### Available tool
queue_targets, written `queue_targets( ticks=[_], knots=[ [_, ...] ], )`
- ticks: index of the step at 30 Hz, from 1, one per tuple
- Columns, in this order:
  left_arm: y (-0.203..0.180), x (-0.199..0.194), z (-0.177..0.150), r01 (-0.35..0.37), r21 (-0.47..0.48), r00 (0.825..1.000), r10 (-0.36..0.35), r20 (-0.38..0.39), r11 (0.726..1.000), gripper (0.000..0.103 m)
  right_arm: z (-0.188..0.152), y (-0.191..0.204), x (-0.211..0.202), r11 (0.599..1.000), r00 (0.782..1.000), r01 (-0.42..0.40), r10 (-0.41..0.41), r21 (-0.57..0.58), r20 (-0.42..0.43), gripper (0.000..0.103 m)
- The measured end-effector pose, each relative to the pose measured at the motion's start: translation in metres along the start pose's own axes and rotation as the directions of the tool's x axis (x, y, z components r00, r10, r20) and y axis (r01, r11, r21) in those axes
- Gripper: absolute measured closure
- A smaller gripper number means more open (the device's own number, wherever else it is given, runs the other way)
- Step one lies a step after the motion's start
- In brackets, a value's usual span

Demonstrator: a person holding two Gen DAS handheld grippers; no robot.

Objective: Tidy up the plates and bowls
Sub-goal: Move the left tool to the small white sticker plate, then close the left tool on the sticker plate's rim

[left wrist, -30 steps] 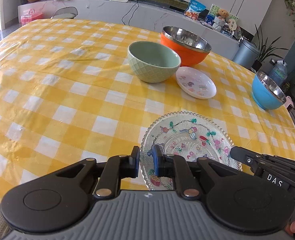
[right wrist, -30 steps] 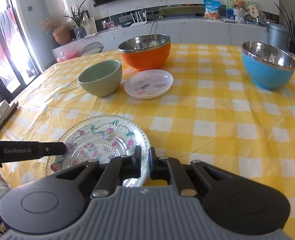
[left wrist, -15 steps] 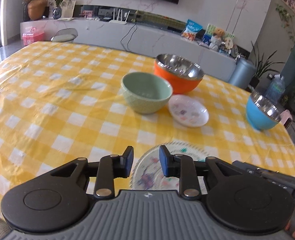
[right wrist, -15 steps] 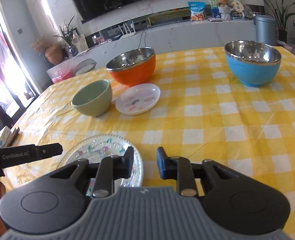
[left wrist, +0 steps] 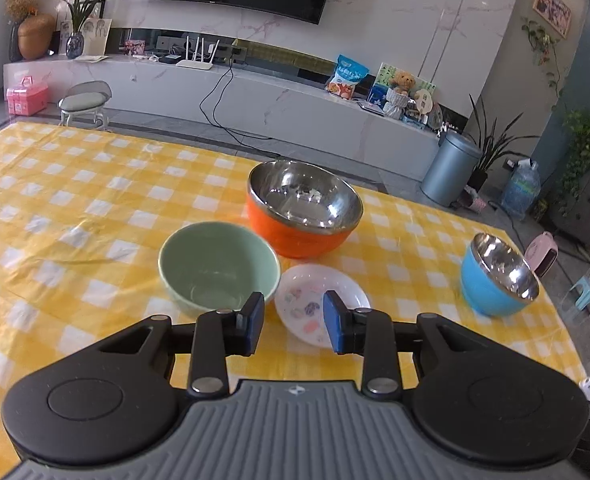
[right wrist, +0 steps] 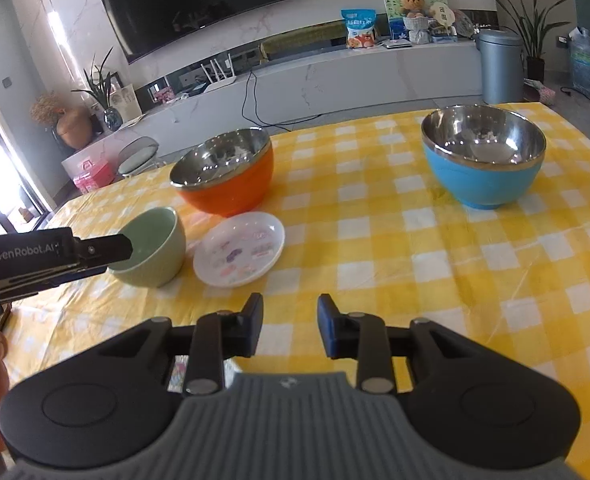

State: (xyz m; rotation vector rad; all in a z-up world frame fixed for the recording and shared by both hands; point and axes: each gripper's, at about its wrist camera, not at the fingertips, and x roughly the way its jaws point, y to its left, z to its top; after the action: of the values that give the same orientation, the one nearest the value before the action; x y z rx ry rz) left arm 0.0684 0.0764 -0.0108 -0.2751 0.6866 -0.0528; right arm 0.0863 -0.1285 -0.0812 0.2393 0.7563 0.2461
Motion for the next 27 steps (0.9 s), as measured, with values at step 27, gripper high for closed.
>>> queue_targets(
  ticks=[27],
  knots=[
    [0.002,0.073,-0.021,0.002,-0.106,0.995,-0.013,-0.1,0.994,0.071,0.02,-0.015,0.093,0.976,0.993,-0.108,0.116,0.187,-0.036,0.082]
  ],
)
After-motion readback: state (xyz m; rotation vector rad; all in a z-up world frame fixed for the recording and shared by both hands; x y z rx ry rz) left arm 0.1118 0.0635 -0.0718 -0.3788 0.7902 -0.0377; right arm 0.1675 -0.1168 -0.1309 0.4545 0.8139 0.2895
